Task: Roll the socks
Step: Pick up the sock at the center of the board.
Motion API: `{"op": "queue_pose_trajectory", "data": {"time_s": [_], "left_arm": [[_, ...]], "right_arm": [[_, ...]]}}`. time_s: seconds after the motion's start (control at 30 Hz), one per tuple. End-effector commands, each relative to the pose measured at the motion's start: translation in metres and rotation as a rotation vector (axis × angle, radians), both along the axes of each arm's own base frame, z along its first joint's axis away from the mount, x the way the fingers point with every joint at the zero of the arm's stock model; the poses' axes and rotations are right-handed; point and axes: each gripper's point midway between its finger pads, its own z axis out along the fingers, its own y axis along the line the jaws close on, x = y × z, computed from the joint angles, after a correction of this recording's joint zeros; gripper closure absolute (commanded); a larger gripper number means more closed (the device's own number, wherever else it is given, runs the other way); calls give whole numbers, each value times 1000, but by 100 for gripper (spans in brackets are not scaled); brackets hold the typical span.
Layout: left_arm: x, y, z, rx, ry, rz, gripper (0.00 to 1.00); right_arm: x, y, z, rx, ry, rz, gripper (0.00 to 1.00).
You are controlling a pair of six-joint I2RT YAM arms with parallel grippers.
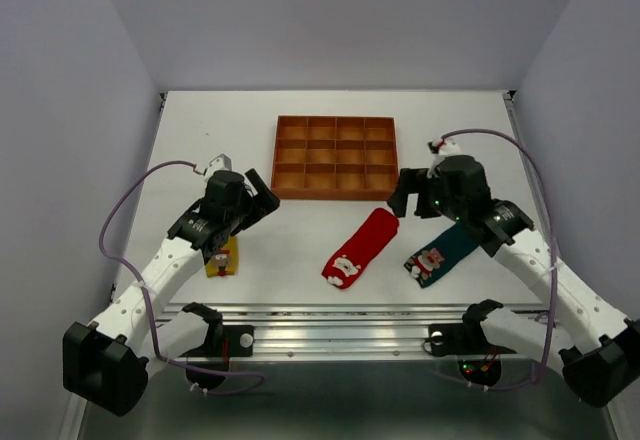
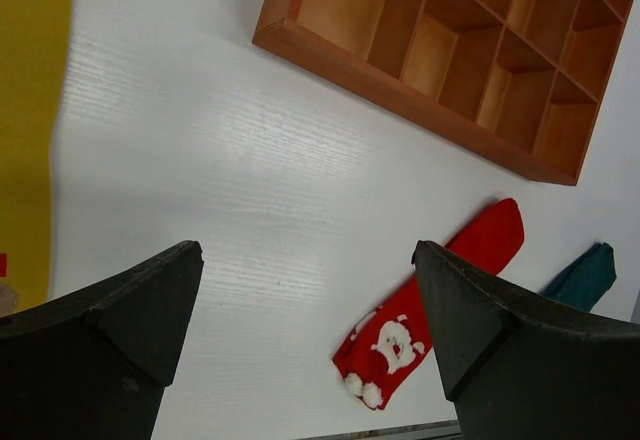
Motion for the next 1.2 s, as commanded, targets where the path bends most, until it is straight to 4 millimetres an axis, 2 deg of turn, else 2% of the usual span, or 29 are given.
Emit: {"op": "queue_pose_trajectory", "data": {"time_s": [0.0, 0.03, 0.07, 0.13, 0.17, 0.23, 0.27, 0.43, 0.53, 0.6, 0.63, 0.67, 0.77, 0.9, 1.03, 1.17], "left_arm": [[4, -6, 1, -27, -17, -11, 1], [3, -7, 1, -30, -16, -12, 1], [3, -6, 1, -27, -17, -11, 1], [3, -3, 0, -19, -19, 2, 1], [2, -2, 1, -13, -23, 3, 1], [4, 0, 2, -2, -30, 4, 1], [3, 0, 1, 6, -27, -2, 1], [4, -1, 5, 9, -41, -16, 1], [4, 0, 9, 3, -59, -13, 1], [3, 0, 6, 5, -58, -12, 1], [3, 0, 7, 2, -59, -13, 1], [3, 0, 6, -1, -58, -12, 1], [2, -2, 1, -3, -45, -18, 1], [1, -2, -1, -4, -35, -20, 1], [1, -3, -1, -9, -37, -17, 1], [1, -2, -3, -8, -29, -15, 1]], "right_arm": [[-23, 72, -29, -128, 10, 235, 0], [-29, 86, -35, -160, 11, 272, 0], [-43, 110, -47, -224, 9, 347, 0], [-57, 130, -58, -272, 18, 420, 0], [-73, 145, -73, -327, 34, 498, 0], [-83, 156, -84, -380, 33, 542, 0], [-96, 162, -101, -440, 58, 598, 0], [-108, 174, -126, -534, 64, 643, 0], [-112, 181, -132, -522, 56, 669, 0], [-115, 184, -135, -519, 45, 692, 4], [-115, 185, -136, -520, 43, 696, 8], [-120, 187, -140, -526, 38, 728, 17], [-121, 188, -148, -536, 43, 753, 25], [-123, 187, -161, -567, 69, 773, 30], [-125, 182, -173, -596, 95, 777, 42], [-127, 175, -182, -617, 115, 765, 45]]}}
